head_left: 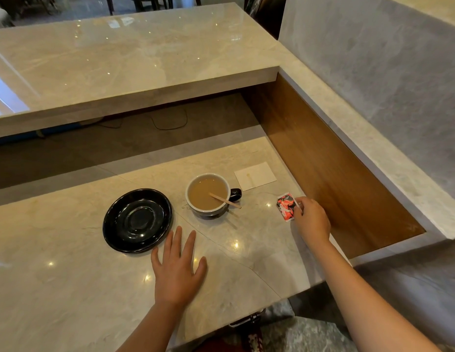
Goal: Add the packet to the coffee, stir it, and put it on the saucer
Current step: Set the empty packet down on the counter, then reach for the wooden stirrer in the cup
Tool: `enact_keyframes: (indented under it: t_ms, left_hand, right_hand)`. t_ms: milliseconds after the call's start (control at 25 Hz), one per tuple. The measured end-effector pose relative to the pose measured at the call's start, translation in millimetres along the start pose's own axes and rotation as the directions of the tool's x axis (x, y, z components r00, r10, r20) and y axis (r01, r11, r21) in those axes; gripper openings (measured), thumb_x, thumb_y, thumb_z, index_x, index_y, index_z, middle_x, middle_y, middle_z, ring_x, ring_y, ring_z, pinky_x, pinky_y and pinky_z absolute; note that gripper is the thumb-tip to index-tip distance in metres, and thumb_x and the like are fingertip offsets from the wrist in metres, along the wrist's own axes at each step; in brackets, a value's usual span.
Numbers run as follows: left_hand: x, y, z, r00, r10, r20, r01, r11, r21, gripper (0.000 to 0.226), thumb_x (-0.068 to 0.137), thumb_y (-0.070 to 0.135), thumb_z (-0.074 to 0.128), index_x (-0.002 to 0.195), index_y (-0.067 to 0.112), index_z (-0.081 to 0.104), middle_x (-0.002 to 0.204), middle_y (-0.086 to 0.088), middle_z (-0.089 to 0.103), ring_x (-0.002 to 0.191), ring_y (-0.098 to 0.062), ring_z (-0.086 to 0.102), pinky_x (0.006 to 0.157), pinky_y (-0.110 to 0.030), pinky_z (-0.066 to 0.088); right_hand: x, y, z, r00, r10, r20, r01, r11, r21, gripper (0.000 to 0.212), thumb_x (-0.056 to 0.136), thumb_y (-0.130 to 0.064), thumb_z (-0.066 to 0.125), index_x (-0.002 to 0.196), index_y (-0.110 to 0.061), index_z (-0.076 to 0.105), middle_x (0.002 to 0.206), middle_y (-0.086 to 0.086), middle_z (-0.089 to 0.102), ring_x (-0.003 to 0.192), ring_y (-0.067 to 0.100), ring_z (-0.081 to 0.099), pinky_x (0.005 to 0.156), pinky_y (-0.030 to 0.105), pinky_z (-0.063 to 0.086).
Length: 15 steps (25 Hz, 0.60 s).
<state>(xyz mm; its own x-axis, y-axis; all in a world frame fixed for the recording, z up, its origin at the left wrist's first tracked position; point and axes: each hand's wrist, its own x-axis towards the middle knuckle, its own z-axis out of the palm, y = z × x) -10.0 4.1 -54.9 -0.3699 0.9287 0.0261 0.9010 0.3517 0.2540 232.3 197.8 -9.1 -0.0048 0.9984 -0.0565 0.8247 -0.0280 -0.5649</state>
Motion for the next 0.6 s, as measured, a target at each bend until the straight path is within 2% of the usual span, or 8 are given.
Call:
enact_keyframes:
  t_ms: [120,240,400,480,600]
  left_hand:
    - [0,0,0,1.000,-0.002,0.002,0.002,1.000,0.000,0.064,0.086,0.055,0.030,0.142,0.025,0.031,0.154,-0.008,0.021,0.140,-0.023,0.008,0.109,-0.054,0.004]
    - [0,0,1,1.000,-0.004,0.014,0.004,1.000,0.011,0.065,0.086,0.057,0.029,0.144,0.026,0.028,0.155,-0.007,0.017,0.141,-0.022,0.006,0.110,-0.054,0.002]
    - [0,0,1,1.000,-0.004,0.012,0.004,1.000,0.006,0.065,0.086,0.056,0.030,0.143,0.026,0.029,0.154,-0.008,0.018,0.140,-0.023,0.007,0.110,-0.055,0.004]
    - [0,-1,1,1.000,-0.002,0.010,0.002,1.000,0.008,0.064,0.086,0.056,0.030,0.143,0.025,0.031,0.154,-0.008,0.020,0.140,-0.023,0.008,0.110,-0.055,0.004]
    - [0,0,0,1.000,0.000,0.010,0.000,1.000,0.002,0.065,0.086,0.056,0.029,0.143,0.026,0.030,0.154,-0.008,0.019,0.141,-0.023,0.006,0.110,-0.054,0.003]
  right_hand:
    - [-3,1,0,0.998,-0.053,-0.021,0.051,0.994,-0.097,0.030,0.090,-0.017,0.056,0.119,-0.011,0.057,0.116,0.012,0.064,0.100,0.029,0.060,0.071,0.037,0.050]
    - [-6,0,0,0.993,-0.112,-0.033,0.103,0.973,-0.205,0.030,0.090,-0.019,0.056,0.119,-0.012,0.057,0.113,0.013,0.064,0.094,0.029,0.060,0.064,0.034,0.046]
    - [-13,0,1,0.966,-0.256,-0.020,0.230,0.897,-0.377,0.032,0.084,-0.017,0.063,0.116,-0.013,0.058,0.118,0.011,0.062,0.098,0.029,0.057,0.069,0.039,0.049]
    - [-21,3,6,0.925,-0.379,-0.004,0.344,0.845,-0.409,0.028,0.087,-0.020,0.056,0.115,-0.015,0.057,0.121,0.006,0.062,0.101,0.026,0.057,0.073,0.038,0.047]
    - [-30,8,12,0.903,-0.425,0.057,0.410,0.819,-0.401,0.033,0.091,-0.027,0.037,0.119,-0.018,0.052,0.126,0.001,0.060,0.106,0.022,0.054,0.079,0.037,0.044]
